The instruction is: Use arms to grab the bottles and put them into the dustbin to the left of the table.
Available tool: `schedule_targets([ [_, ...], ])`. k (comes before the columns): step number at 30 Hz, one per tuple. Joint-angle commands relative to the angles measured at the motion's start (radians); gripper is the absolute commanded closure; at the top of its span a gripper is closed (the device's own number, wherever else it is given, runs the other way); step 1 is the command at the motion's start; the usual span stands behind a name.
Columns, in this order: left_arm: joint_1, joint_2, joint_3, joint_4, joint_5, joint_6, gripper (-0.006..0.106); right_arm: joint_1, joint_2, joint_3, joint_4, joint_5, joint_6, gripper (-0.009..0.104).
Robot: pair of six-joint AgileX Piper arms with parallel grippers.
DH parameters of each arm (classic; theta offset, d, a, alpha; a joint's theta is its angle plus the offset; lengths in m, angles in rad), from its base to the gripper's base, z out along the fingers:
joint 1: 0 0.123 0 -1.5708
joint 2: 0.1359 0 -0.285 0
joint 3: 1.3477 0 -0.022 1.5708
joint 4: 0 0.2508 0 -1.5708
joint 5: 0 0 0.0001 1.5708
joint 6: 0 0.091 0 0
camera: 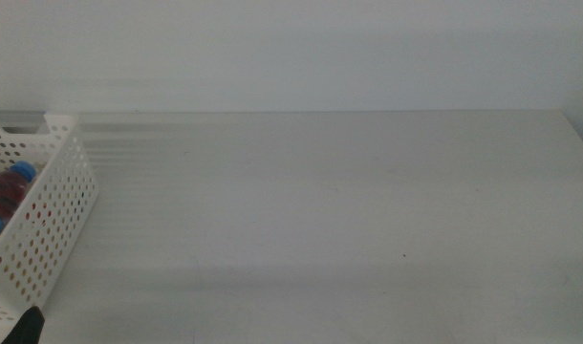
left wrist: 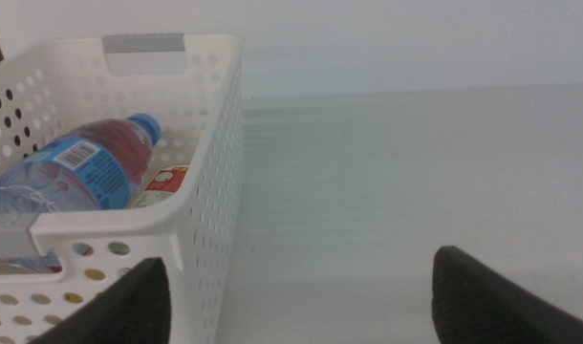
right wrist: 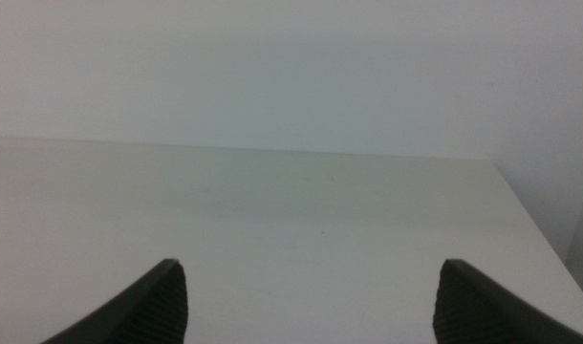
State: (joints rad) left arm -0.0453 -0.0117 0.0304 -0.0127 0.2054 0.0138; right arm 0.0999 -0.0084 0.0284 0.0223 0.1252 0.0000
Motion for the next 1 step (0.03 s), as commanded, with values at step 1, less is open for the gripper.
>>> schedule_targets([
  [1,-0.001,-0.016,0.005,-0.011,-0.076,-0.014,0.01,-0.006,-0.028,-0.008,-0.004,-0.075,-0.009,0.028],
])
